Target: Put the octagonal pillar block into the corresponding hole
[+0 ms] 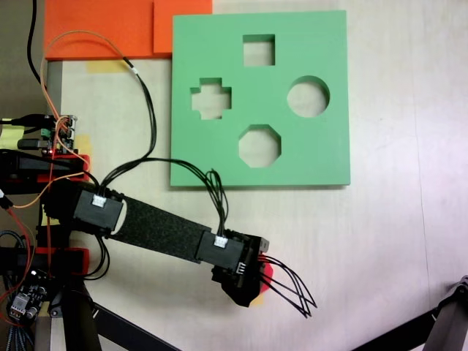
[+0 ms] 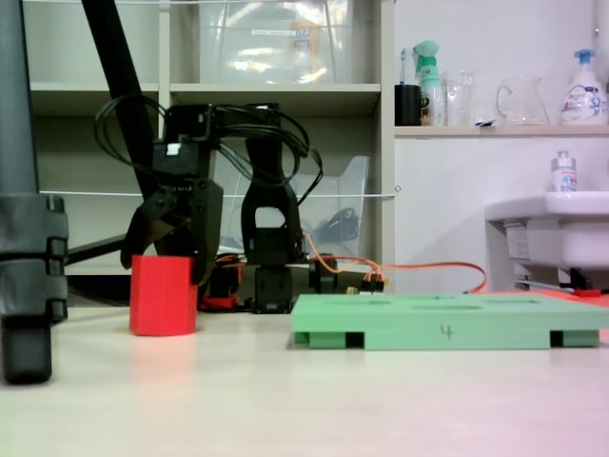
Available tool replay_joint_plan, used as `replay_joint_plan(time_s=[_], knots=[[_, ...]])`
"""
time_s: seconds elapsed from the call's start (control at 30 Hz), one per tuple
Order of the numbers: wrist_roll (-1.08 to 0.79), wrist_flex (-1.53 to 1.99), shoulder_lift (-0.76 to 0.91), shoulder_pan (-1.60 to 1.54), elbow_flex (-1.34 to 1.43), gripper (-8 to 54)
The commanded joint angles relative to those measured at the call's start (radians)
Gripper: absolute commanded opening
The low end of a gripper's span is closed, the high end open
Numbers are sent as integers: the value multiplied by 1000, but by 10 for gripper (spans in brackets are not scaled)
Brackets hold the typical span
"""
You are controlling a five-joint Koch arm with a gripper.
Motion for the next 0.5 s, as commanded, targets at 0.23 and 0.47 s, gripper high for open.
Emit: replay_joint_plan(time_s=[0.23, 0.47], knots=[[37, 302, 184, -77, -101, 184], [130, 397, 281, -244, -245, 184]])
